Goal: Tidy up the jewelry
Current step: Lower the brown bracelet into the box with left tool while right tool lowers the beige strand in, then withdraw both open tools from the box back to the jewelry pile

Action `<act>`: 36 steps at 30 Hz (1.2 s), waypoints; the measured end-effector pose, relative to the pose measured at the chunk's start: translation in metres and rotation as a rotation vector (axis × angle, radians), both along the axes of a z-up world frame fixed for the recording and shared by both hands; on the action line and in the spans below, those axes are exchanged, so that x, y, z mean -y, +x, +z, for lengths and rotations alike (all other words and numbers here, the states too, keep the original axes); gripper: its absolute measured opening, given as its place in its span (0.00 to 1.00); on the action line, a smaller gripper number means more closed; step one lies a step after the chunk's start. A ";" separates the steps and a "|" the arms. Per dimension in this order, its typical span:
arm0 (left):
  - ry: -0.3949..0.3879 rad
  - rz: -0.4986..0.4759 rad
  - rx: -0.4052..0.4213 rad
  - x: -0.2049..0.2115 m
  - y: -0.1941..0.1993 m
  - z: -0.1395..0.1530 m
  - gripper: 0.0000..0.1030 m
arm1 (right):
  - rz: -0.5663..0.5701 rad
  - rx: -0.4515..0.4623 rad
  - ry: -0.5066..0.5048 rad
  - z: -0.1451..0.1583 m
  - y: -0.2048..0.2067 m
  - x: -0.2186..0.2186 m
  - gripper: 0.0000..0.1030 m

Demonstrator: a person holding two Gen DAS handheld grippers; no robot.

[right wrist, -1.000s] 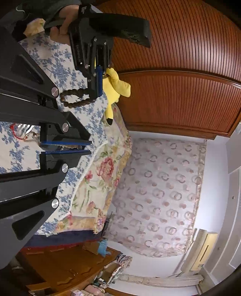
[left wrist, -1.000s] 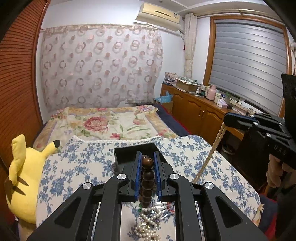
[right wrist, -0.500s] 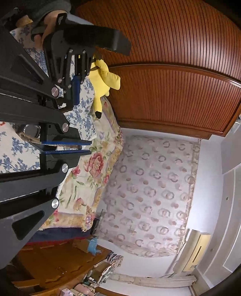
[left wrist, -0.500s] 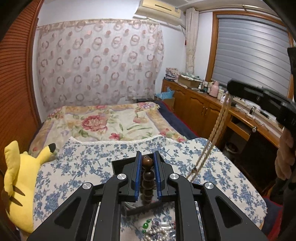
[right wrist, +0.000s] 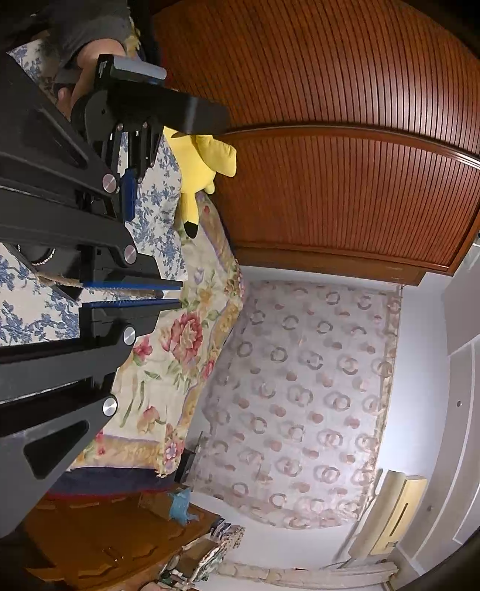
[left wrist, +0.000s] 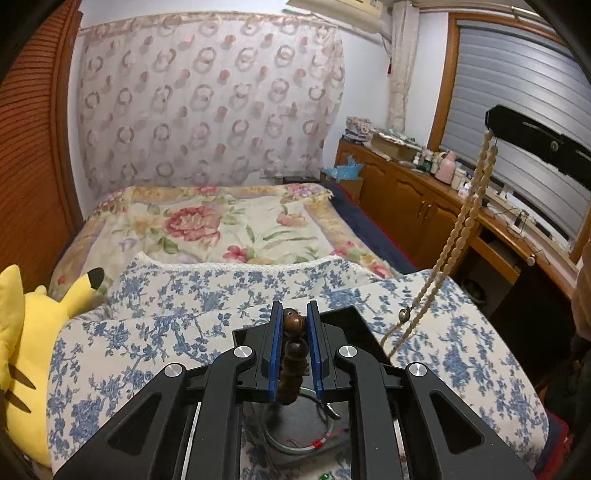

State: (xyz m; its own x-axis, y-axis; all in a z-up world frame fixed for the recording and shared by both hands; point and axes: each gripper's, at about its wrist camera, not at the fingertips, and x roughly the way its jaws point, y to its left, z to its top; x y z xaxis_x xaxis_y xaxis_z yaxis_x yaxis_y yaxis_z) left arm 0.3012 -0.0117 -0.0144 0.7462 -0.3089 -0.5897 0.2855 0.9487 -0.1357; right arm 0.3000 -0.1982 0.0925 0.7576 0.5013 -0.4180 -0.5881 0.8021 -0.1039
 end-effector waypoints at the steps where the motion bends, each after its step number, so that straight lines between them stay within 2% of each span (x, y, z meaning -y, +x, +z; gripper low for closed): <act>1: 0.002 0.000 -0.005 0.000 0.004 -0.003 0.12 | 0.000 -0.001 0.002 -0.001 0.002 0.000 0.05; 9: 0.019 0.003 -0.036 -0.001 0.024 -0.018 0.12 | 0.014 -0.023 0.021 -0.010 0.022 -0.003 0.05; 16: 0.010 0.003 -0.046 -0.004 0.027 -0.024 0.12 | 0.024 0.051 0.045 0.017 0.015 -0.005 0.05; 19: 0.008 0.007 -0.043 -0.005 0.026 -0.025 0.12 | 0.027 0.055 0.027 0.018 0.015 -0.010 0.05; 20: 0.012 0.010 -0.040 -0.006 0.025 -0.025 0.13 | 0.023 0.055 0.010 0.014 0.016 -0.013 0.05; 24: 0.021 0.021 -0.013 -0.010 0.016 -0.021 0.31 | 0.008 0.012 -0.015 -0.009 0.026 -0.019 0.05; 28: 0.016 0.028 -0.003 -0.018 0.004 -0.018 0.34 | 0.000 -0.022 -0.022 -0.032 0.033 -0.023 0.05; 32: 0.015 0.032 0.003 -0.025 -0.010 -0.018 0.36 | -0.003 -0.014 -0.021 -0.034 0.030 -0.027 0.05; 36: 0.016 0.042 0.005 -0.031 -0.021 -0.019 0.44 | 0.004 -0.058 -0.049 -0.047 0.030 -0.030 0.05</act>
